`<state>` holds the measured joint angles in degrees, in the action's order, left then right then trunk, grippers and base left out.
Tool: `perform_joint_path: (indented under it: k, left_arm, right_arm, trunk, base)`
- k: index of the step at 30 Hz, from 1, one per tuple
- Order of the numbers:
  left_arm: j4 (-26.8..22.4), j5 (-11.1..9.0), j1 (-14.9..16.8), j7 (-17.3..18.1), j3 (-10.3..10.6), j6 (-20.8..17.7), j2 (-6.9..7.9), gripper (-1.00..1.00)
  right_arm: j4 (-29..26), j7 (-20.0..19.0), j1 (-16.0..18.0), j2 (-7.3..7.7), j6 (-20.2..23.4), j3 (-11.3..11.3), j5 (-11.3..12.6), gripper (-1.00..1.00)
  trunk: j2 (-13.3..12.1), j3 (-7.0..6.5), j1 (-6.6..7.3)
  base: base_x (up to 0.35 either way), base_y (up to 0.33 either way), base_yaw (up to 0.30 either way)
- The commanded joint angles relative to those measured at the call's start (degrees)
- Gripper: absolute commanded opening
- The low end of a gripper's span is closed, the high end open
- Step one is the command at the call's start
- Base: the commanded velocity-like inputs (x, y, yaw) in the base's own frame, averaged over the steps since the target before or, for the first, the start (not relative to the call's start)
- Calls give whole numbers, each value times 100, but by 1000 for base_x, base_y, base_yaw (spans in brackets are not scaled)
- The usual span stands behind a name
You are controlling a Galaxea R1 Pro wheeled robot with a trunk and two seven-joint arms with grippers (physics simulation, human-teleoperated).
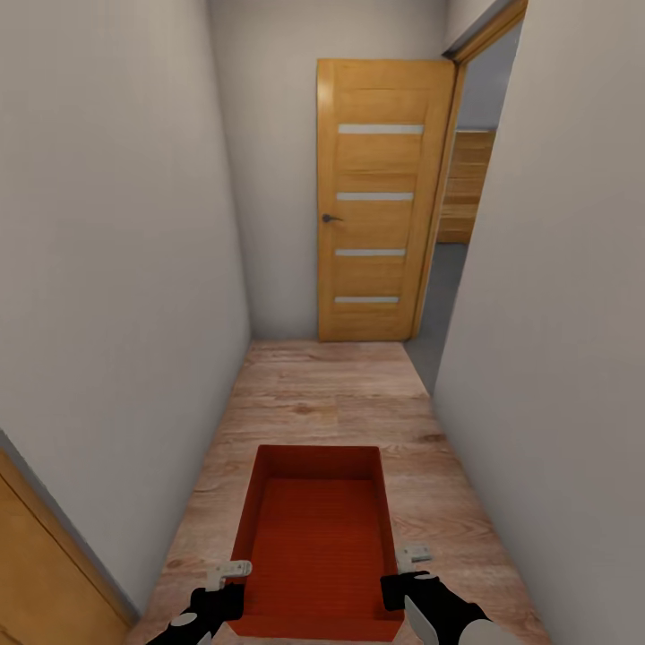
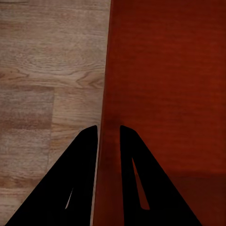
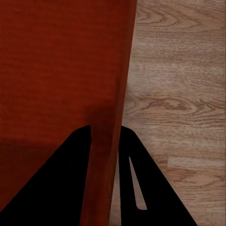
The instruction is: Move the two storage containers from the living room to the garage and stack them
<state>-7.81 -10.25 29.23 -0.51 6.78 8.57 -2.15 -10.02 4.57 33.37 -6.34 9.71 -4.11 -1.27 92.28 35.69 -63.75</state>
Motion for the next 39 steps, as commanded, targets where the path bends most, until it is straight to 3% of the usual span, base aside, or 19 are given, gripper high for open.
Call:
perform_joint_path:
  k: [1,39]
  left_arm:
    - [-2,-38,4,-46,34,22,4,-100]
    - [-2,-38,4,-46,34,22,4,-100]
  right_arm:
    - [-9,45,3,37,49,-5,-110,-100]
    - [-9,44,3,37,49,-4,-110,-100]
  trunk:
    - [2,5,-3]
    - [2,5,-3]
  base:
    - [340,77,-14]
    - [340,77,-37]
